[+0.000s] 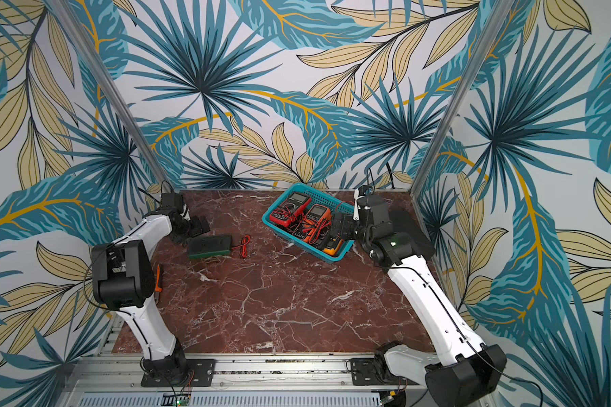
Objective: Put the multimeter into the basket
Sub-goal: Move the multimeter to the center of the board.
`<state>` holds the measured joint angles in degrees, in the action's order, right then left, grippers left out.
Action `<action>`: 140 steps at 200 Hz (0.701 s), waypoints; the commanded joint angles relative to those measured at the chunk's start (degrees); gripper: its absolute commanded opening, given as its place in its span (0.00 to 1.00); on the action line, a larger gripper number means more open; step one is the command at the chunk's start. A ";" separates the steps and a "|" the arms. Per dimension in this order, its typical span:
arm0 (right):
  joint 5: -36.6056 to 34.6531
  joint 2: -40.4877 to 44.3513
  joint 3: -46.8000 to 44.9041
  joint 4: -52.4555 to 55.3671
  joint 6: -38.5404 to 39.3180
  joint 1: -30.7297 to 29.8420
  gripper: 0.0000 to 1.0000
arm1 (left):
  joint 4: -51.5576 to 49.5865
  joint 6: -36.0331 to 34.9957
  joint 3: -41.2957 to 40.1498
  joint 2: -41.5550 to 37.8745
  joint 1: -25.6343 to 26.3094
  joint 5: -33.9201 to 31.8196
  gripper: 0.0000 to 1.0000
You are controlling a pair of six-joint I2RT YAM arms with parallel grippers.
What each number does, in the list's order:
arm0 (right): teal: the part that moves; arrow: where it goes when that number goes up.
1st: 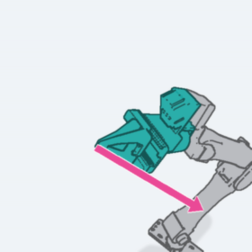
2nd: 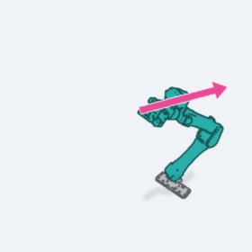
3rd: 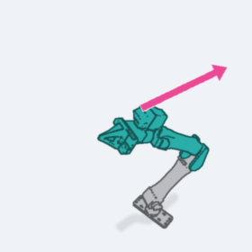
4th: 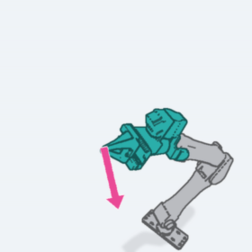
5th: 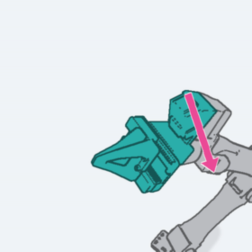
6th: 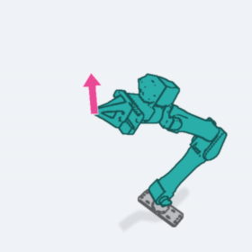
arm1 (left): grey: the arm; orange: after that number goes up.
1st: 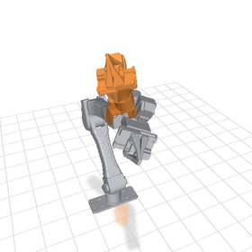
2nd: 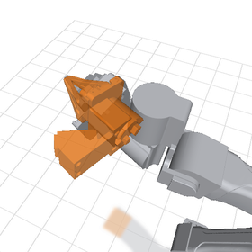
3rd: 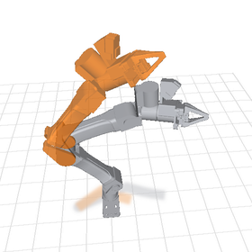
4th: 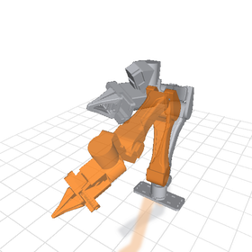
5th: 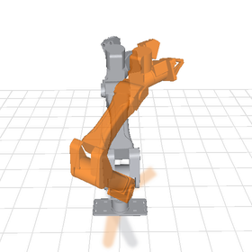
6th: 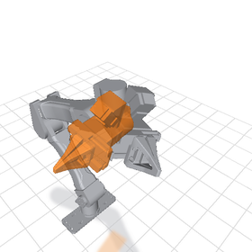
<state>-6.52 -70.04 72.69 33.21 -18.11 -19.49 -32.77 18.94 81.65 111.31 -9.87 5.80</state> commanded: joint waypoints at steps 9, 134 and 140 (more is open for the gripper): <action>-2.34 -2.33 1.86 -0.37 2.39 -3.00 0.99 | -1.23 1.67 4.99 3.58 -1.09 1.75 1.00; -0.04 -16.61 8.70 -1.11 4.55 -14.97 0.95 | 12.27 6.43 -0.57 5.33 11.70 20.75 1.00; 0.47 -17.27 8.86 -1.13 5.24 -15.80 0.95 | 12.80 6.65 -0.69 5.28 12.32 21.49 1.00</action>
<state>-8.08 -85.52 80.44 32.82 -14.48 -33.08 -24.18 23.62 82.70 117.95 0.23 22.55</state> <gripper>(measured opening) 0.958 0.999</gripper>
